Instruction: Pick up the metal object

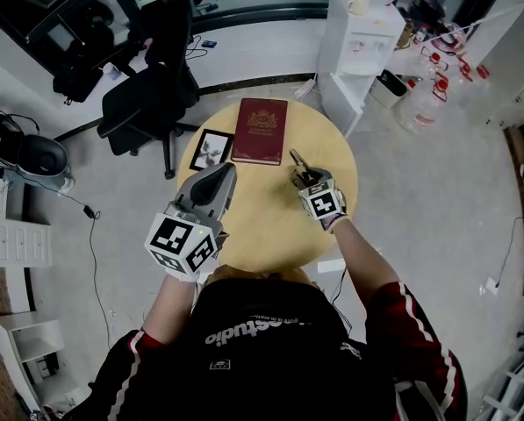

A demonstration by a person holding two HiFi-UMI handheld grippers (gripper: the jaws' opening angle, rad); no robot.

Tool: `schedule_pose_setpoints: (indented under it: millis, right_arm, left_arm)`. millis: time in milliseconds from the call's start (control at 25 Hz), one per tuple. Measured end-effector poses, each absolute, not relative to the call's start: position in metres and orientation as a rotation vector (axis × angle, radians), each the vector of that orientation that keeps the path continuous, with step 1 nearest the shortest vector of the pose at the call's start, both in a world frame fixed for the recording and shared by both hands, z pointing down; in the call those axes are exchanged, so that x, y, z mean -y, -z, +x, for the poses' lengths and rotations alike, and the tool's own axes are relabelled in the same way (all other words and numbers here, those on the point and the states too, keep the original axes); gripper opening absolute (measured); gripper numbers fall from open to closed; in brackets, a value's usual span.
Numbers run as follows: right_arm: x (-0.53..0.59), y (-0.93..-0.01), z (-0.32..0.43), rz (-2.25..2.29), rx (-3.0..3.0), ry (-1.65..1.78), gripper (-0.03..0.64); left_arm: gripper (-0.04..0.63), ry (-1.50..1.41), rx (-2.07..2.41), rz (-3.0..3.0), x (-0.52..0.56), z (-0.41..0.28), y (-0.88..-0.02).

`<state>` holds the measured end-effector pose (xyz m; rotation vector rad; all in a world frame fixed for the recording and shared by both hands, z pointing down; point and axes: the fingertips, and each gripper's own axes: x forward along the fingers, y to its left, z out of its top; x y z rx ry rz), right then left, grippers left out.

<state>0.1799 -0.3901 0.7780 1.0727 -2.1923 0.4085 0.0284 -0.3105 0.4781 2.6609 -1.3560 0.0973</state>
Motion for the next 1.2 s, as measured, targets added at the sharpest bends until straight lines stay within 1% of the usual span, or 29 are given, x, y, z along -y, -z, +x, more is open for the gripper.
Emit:
schedule_pose_setpoints:
  millis: [280, 680, 840, 1200]
  right_arm:
    - [0.395, -0.773, 0.192, 1.11, 2.165, -0.406, 0.103]
    - [0.39, -0.767, 0.205, 1.147, 2.123, -0.509, 0.083]
    - [0.393, -0.761, 0.212, 1.178, 2.099, -0.514, 0.031]
    - [0.385, -0.756, 0.216, 1.224, 2.051, -0.548, 0.029]
  left_arm:
    - [0.017, -0.111, 1.332, 2.678, 0.31, 0.032, -0.471]
    - [0.017, -0.104, 1.302, 2.674, 0.312, 0.03, -0.455]
    - [0.017, -0.107, 1.29, 2.674, 0.315, 0.03, -0.452]
    - [0.017, -0.102, 1.264, 2.682, 0.315, 0.02, -0.442]
